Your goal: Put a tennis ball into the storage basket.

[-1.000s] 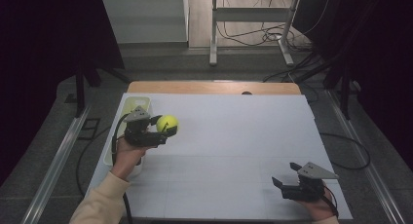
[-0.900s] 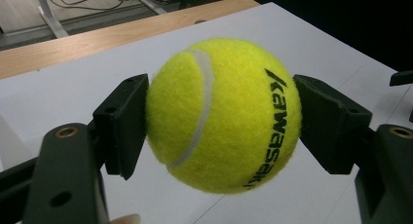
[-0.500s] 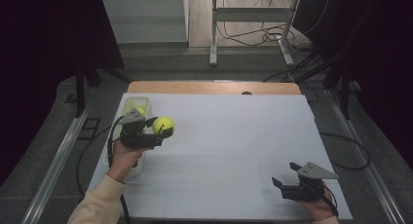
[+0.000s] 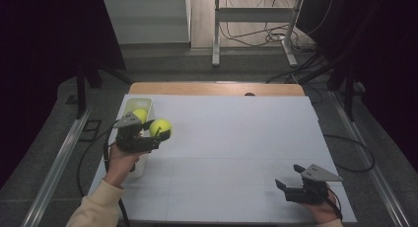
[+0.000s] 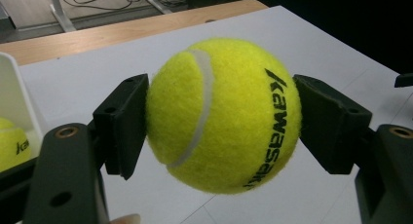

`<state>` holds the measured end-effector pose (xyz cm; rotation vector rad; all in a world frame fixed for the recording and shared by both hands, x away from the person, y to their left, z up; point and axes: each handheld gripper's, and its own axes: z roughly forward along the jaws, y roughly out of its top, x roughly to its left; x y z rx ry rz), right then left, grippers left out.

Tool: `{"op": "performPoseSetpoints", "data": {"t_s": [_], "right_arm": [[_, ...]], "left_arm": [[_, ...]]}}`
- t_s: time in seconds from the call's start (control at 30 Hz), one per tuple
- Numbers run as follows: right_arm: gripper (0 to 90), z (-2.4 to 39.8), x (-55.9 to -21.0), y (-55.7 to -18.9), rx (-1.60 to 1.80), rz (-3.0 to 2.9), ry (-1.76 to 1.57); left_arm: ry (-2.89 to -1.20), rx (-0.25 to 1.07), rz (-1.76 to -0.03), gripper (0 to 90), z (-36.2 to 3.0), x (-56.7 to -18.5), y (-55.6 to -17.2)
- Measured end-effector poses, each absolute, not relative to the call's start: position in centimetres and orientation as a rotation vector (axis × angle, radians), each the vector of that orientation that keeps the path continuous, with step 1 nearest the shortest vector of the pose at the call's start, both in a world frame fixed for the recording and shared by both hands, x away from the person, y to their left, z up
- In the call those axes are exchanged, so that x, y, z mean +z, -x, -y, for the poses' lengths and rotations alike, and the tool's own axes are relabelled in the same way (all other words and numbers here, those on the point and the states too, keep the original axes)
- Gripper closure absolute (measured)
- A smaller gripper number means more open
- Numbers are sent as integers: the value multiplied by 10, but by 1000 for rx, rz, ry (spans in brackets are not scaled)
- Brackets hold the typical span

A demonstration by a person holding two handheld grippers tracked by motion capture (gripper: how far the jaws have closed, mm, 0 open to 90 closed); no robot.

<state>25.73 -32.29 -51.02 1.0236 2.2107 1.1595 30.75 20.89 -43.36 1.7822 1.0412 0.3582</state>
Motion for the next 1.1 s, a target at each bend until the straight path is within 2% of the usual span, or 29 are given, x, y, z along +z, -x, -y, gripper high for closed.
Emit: {"op": "performPoseSetpoints", "data": {"t_s": [1.1], "right_arm": [[131, 322, -510, -258, 1165, -2212, -1018]], "left_arm": [[-1727, 445, -1158, 259, -254, -432, -304]]}}
